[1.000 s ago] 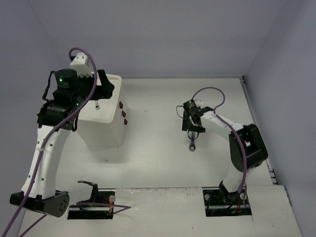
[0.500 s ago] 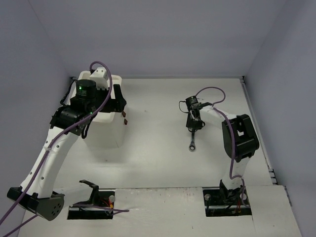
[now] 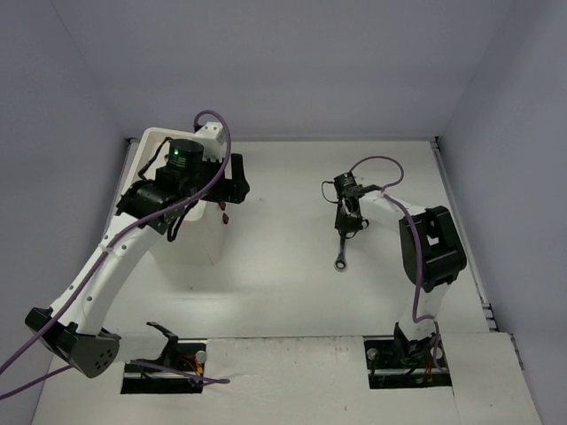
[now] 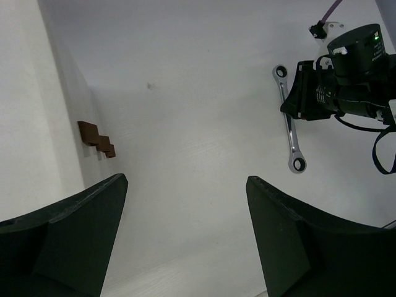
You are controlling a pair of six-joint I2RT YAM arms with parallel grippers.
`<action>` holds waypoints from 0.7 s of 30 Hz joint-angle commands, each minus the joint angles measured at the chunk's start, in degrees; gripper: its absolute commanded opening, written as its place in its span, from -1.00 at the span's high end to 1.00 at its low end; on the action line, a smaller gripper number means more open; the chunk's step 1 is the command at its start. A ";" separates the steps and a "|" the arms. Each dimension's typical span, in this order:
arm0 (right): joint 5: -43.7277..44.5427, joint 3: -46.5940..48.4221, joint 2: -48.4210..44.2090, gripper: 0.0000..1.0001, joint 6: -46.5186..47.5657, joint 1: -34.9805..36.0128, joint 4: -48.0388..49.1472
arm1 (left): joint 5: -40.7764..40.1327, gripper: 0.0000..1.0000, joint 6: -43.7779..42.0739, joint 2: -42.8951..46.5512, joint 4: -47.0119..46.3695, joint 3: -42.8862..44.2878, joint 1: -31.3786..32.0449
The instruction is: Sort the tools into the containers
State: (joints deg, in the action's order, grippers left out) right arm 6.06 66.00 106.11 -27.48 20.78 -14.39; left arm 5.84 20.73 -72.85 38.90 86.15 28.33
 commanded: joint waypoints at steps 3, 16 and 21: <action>-9.78 -0.60 -11.69 1.00 4.48 2.15 3.53 | 2.26 -0.51 4.68 -0.07 -8.96 1.53 1.77; -17.91 3.16 -24.52 1.00 9.27 12.58 9.36 | 3.38 -0.51 9.89 -4.31 -15.28 1.53 6.07; -21.03 4.97 -27.15 1.00 7.71 14.53 12.71 | 2.44 -0.51 11.61 -6.25 -17.25 1.61 7.64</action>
State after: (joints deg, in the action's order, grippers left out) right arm -10.87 66.15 83.99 -19.21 34.29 -9.31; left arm 8.76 29.53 -78.70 28.26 86.15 34.62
